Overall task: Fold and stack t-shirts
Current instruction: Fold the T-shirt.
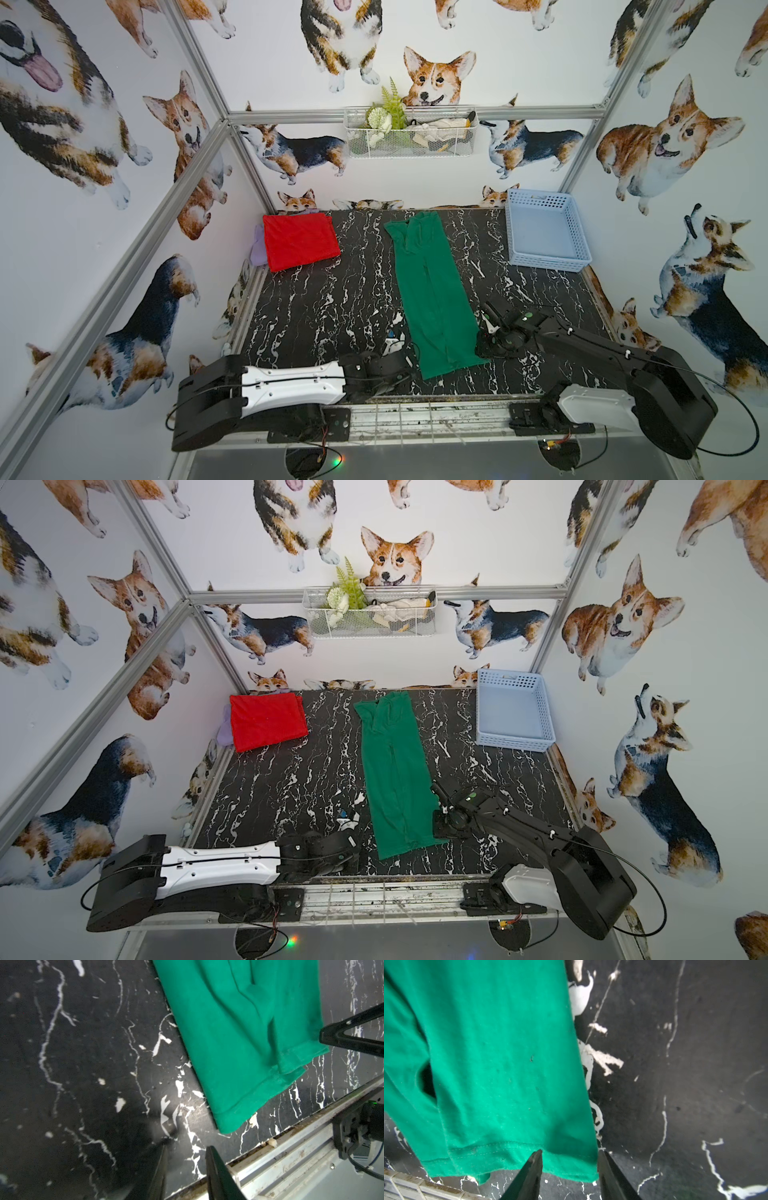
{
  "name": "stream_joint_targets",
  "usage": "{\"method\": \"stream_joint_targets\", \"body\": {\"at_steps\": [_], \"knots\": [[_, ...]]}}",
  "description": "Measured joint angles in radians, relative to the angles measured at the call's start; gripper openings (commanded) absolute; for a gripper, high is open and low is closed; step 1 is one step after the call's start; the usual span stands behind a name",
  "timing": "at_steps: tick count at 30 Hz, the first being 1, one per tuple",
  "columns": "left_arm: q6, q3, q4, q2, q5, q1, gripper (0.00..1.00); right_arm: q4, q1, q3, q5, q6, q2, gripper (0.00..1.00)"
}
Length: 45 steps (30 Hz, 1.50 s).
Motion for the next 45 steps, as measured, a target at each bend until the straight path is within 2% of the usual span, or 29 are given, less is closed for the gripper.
{"method": "stream_joint_targets", "body": {"at_steps": [5,11,25,32,34,37,38,41,43,45], "knots": [[-0.013,0.029,0.124,0.141,-0.01,-0.048,0.37,-0.01,0.0,-0.024,0.006,0.0,-0.056,0.51],[-0.013,0.099,0.195,0.264,-0.008,-0.056,0.37,-0.027,-0.001,-0.039,0.006,0.0,-0.104,0.51],[-0.012,0.13,0.245,0.321,-0.008,-0.056,0.37,-0.015,-0.001,-0.071,0.002,0.004,-0.094,0.49],[-0.01,0.146,0.196,0.316,-0.006,-0.059,0.37,0.002,-0.001,-0.074,-0.018,0.021,-0.085,0.46],[-0.013,0.144,0.175,0.306,-0.01,-0.06,0.37,0.006,-0.001,-0.075,-0.023,0.023,-0.074,0.42],[-0.025,0.135,0.16,0.293,-0.02,-0.06,0.34,0.011,-0.001,-0.076,-0.026,0.023,-0.053,0.31],[-0.028,0.132,0.157,0.289,-0.024,-0.061,0.31,0.015,-0.001,-0.076,-0.029,0.024,-0.05,0.23],[-0.036,0.128,0.147,0.285,-0.035,-0.061,0.09,0.024,-0.001,-0.076,-0.034,0.026,-0.039,0.03],[-0.035,0.128,0.134,0.286,-0.035,-0.061,0.0,0.031,-0.001,-0.076,-0.042,0.028,-0.034,0.0],[-0.035,0.128,0.128,0.289,-0.035,-0.061,0.0,0.035,-0.001,-0.076,-0.046,0.035,-0.032,0.0]]}}
